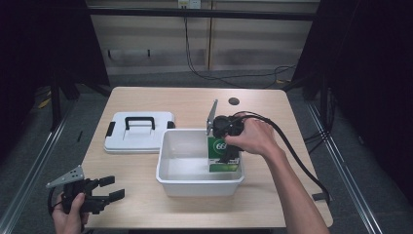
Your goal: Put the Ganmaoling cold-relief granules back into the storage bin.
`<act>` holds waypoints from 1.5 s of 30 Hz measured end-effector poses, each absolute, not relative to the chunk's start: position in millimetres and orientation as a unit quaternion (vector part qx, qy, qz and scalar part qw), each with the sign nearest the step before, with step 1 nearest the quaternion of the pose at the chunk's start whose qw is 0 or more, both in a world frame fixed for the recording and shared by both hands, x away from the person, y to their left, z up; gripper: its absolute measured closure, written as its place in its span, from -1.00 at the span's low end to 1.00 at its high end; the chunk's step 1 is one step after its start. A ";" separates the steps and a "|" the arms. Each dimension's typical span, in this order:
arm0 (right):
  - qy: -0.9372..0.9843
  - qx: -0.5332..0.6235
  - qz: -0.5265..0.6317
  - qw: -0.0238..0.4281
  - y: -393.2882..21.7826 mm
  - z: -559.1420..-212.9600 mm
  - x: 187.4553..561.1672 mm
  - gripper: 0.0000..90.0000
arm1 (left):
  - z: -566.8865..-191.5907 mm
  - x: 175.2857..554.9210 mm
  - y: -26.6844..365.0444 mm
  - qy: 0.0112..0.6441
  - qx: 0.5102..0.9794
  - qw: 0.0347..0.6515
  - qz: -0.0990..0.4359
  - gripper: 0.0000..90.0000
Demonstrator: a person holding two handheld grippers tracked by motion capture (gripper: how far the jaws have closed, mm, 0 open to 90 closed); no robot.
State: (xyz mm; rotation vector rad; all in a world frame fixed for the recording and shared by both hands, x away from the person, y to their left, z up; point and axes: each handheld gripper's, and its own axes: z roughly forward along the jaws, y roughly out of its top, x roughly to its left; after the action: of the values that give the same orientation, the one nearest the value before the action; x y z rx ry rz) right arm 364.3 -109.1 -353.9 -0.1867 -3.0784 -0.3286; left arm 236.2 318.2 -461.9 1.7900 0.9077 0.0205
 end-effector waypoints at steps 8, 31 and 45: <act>-0.993 -0.060 -0.099 0.020 -109.0 -363.0 364.7 -0.66 | -462.0 236.2 318.1 0.381 0.753 0.537 0.009 -0.60; -0.998 -0.043 -0.050 0.017 -96.2 -390.3 365.2 -0.66 | -461.9 236.1 318.0 0.380 0.753 0.537 0.008 -0.60; -0.998 -0.044 -0.036 0.019 -94.0 -406.5 365.6 -0.67 | -461.7 236.0 318.9 0.380 0.753 0.537 0.009 -0.60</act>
State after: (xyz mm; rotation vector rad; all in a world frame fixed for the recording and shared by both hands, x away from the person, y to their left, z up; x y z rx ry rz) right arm 365.6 -94.0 -406.5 -0.1378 -3.0987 -0.1127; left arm 236.0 318.9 -461.7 1.7911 0.9055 0.0204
